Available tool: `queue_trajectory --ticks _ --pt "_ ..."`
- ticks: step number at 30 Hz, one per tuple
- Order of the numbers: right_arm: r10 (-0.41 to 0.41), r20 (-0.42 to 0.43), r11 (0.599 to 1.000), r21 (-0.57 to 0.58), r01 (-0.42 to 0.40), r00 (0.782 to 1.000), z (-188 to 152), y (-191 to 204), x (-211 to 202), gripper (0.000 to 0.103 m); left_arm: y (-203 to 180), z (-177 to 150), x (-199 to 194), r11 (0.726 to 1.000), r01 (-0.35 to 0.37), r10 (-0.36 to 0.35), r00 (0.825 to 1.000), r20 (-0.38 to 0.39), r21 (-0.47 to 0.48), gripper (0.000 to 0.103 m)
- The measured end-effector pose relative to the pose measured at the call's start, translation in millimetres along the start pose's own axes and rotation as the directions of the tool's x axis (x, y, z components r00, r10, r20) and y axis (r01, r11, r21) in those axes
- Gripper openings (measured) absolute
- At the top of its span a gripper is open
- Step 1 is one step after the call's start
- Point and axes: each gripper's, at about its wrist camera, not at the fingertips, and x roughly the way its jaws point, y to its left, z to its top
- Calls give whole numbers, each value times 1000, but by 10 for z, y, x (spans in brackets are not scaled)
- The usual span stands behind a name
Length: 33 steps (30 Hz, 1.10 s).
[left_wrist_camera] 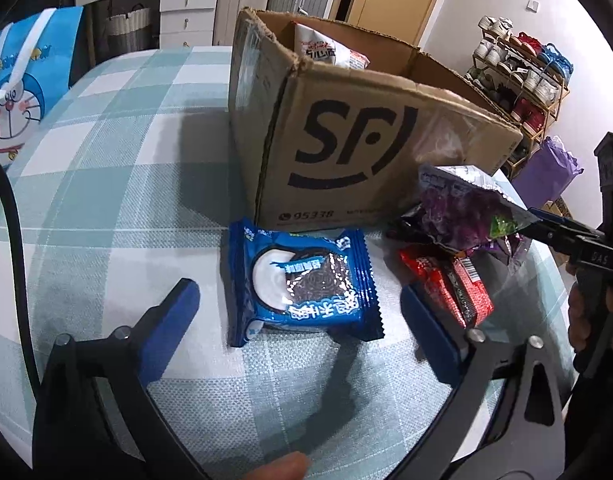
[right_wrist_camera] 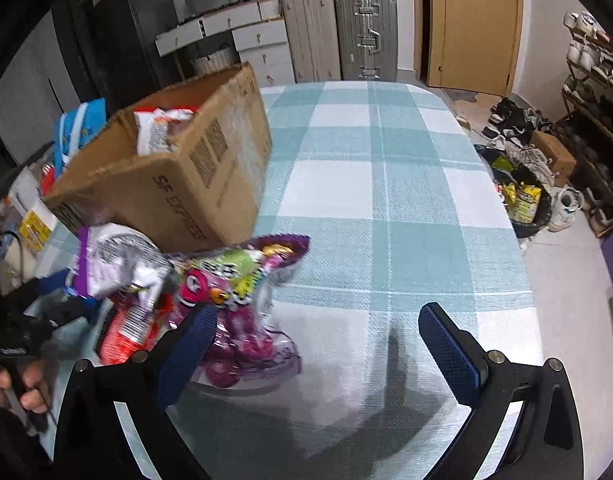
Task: Organize snacks
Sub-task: 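Grip the purple grape candy bag with the right gripper while the left grips the blue cookie packet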
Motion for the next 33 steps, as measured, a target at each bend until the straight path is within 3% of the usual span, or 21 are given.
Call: queue_trajectory --ticks 2,4,8,10,21,27,33 --pt "53 7 998 25 -53 999 -2 22 5 103 -4 13 10 1000 1 -1 1000 3 8 87" --pt "59 6 998 24 -59 998 -6 82 29 103 -17 18 16 1000 -1 1 1000 3 23 80" --pt "64 -8 998 9 -64 998 -28 193 86 103 -34 4 3 999 31 -32 999 6 38 59" --pt "68 -9 998 0 -68 998 -34 244 86 103 -48 14 -18 999 13 -14 1000 23 51 45" --pt "65 -7 998 -2 -65 998 -54 253 170 102 -40 1 -35 997 30 -32 999 27 65 44" --pt "88 4 996 -18 -88 996 -51 228 152 80 -78 -22 -79 995 54 -56 998 26 80 44" --pt "107 -3 994 -32 -107 994 -72 233 177 75 -122 -33 -106 992 63 -66 997 31 107 43"
